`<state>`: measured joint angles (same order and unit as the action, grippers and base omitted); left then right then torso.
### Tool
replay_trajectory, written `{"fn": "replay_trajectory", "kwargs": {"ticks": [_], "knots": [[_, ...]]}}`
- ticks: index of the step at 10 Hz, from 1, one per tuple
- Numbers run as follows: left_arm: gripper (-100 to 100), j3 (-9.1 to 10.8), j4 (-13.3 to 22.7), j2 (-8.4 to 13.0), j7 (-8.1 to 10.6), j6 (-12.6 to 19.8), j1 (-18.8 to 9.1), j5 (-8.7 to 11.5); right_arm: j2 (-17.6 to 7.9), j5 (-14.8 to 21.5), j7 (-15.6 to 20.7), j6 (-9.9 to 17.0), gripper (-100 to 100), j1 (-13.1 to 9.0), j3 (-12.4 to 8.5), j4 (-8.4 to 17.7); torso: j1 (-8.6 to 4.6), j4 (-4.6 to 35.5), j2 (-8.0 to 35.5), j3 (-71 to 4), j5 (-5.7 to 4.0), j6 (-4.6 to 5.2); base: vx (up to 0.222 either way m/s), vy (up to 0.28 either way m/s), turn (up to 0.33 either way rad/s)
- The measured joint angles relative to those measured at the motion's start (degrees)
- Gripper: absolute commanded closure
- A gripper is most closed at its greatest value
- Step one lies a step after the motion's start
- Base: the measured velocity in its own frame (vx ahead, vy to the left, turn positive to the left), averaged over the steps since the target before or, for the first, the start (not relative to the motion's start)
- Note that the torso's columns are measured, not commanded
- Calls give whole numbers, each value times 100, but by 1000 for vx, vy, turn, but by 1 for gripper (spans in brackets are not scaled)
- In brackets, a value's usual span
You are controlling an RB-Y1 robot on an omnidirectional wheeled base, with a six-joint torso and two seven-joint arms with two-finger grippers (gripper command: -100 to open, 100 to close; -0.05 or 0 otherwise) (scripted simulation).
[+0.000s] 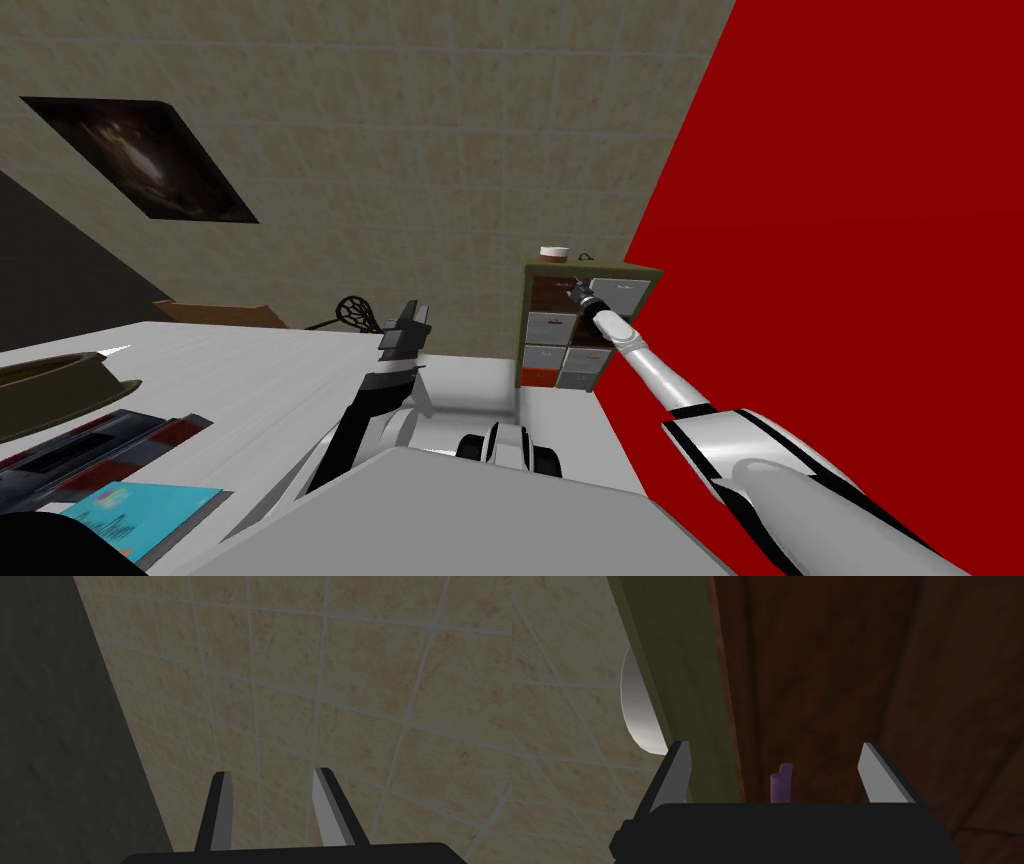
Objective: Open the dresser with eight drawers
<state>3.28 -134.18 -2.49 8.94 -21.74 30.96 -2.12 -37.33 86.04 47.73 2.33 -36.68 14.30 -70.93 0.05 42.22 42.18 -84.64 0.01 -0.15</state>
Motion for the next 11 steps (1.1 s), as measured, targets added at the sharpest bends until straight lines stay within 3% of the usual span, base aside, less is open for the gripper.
{"fn": "replay_trajectory", "kwargs": {"ticks": [1, 2, 3, 4, 5, 6, 7, 8, 9, 11], "knots": [[0, 0, 0, 0, 0, 0, 0, 0, -24, -430, 145, 69, -100, -30, 119, 1, 1, 1, 1, 2, 0, 2, 0, 0, 0], [0, 0, 0, 0, 0, 0, 0, 0, 278, -34, 147, -199, -100, 39, -274, 49, 2, -1, -1, 1, -1, 5, 51, 7, -282], [0, 1, 0, 0, 0, 0, 2, 0, 400, 254, 3, -362, -100, 28, -373, -15, -2, 0, -11, -5, 1, 19, 65, 20, -142], [0, 0, 0, 0, 0, 0, 1, 0, 525, 320, 117, -437, -100, 50, -477, -78, 0, 0, -7, -4, 0, 10, 24, 14, 12], [0, 0, 0, 0, 0, 0, 0, 0, 401, 521, -77, -308, -100, 10, -261, -88, -3, 6, -3, -2, 2, -1, -5, 1, 5], [0, 0, 0, 0, 0, 0, 0, 0, 294, 372, -192, -160, -100, -25, -76, -74, 0, 5, -5, -3, 3, -6, -5, -6, 9], [0, 0, 0, 0, 0, 0, 0, 0, 288, 554, -437, -132, -100, -31, -56, -71, 5, 5, -5, -2, 4, -4, -4, -6, -6], [0, 0, 0, 0, 0, 0, 0, 0, 287, 588, -515, -133, 100, -30, -59, -71, 6, 3, -3, -1, 3, 3, -67, -6, 259], [0, -1, 0, 0, 0, 0, -2, 0, 53, 504, -737, 22, 100, -51, 196, 45, 9, 22, 7, 3, 10, -14, -52, -25, 151], [0, 0, 0, 0, 0, 0, 0, 0, 257, -19, -203, -215, 100, 29, -240, 19, 13, -10, -23, -14, 2, 0, -15, -4, 7]]}}
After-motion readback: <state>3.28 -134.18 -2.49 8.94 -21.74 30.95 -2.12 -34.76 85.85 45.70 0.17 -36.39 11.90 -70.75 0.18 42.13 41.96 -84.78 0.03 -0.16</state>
